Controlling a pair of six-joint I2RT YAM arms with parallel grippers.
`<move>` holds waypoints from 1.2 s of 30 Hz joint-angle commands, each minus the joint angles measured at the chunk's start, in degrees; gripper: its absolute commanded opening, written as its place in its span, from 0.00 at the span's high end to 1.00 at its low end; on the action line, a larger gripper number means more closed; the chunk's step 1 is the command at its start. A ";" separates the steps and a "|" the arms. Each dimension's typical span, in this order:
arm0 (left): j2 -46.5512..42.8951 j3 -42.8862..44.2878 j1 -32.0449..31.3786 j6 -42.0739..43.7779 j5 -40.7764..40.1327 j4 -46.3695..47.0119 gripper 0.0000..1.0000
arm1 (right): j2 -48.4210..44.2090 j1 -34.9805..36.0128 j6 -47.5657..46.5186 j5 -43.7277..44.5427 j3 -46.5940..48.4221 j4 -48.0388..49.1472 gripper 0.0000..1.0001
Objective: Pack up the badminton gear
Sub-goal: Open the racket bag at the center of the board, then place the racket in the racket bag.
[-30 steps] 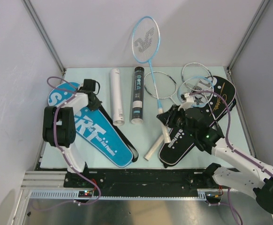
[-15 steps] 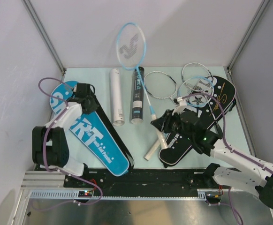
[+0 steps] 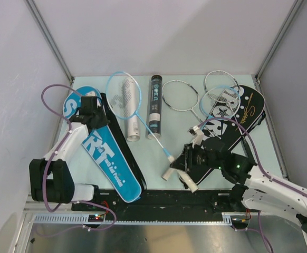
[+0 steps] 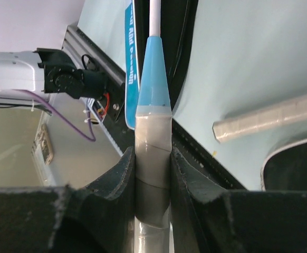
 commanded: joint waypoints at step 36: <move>-7.85 -6.48 0.50 -7.57 15.17 5.20 1.00 | 21.09 6.57 3.85 -0.98 -0.13 26.47 1.00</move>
